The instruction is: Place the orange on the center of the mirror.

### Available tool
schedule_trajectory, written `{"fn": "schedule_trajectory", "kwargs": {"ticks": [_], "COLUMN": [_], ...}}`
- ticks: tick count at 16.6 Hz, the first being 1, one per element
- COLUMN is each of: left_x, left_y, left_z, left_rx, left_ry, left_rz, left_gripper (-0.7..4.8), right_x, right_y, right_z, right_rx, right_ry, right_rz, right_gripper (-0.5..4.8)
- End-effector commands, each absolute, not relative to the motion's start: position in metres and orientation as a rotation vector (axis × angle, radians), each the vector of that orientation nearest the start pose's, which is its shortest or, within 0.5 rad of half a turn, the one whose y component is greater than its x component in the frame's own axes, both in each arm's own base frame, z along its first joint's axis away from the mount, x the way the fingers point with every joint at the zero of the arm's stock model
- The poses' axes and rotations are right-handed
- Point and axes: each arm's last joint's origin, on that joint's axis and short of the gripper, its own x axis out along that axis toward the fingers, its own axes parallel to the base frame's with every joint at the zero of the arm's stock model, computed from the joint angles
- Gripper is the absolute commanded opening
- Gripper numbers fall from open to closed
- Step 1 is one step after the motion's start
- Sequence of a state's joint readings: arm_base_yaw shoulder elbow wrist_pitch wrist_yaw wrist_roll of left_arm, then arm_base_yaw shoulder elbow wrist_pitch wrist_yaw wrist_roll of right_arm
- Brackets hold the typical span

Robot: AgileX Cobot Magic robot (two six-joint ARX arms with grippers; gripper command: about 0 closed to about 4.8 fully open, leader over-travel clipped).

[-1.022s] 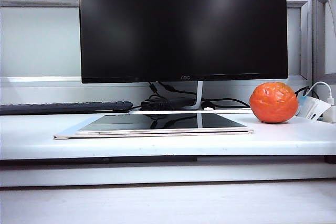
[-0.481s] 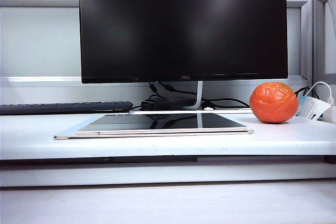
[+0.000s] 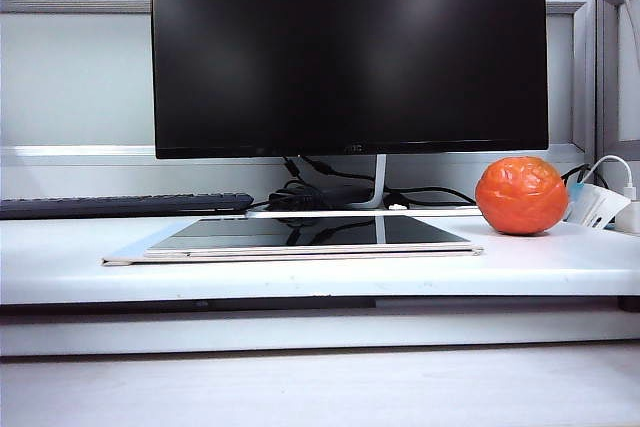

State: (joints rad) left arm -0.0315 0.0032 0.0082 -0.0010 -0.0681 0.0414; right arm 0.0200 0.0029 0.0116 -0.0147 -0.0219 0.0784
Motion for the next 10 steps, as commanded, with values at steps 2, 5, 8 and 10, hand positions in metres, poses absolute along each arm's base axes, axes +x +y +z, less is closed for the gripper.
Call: {"fn": "schedule_trajectory", "kwargs": {"ticks": [2,5,8,10], "left_x": [0.097,0.097,0.097,0.097], "left_y": [-0.001,-0.001,-0.001,-0.001], "left_z": [0.167,0.167,0.167,0.167], "left_rx": [0.045,0.045,0.045,0.045], "left_ry": [-0.013,-0.013,-0.013,-0.013], "left_rz": [0.037,0.037,0.037,0.037], "left_gripper": [-0.05,-0.05,-0.05,-0.05], "right_x": [0.097,0.097,0.096,0.093], "right_y": [0.004,0.006,0.006,0.005], "right_z": [0.165,0.170,0.182,0.195], "right_rx": [0.082,0.098,0.113,0.154], "right_ry": [-0.002,-0.050,-0.170,-0.294], "right_rz": [0.075,0.147,0.180,0.159], "right_gripper": [0.00,-0.01,-0.01,-0.01]}}
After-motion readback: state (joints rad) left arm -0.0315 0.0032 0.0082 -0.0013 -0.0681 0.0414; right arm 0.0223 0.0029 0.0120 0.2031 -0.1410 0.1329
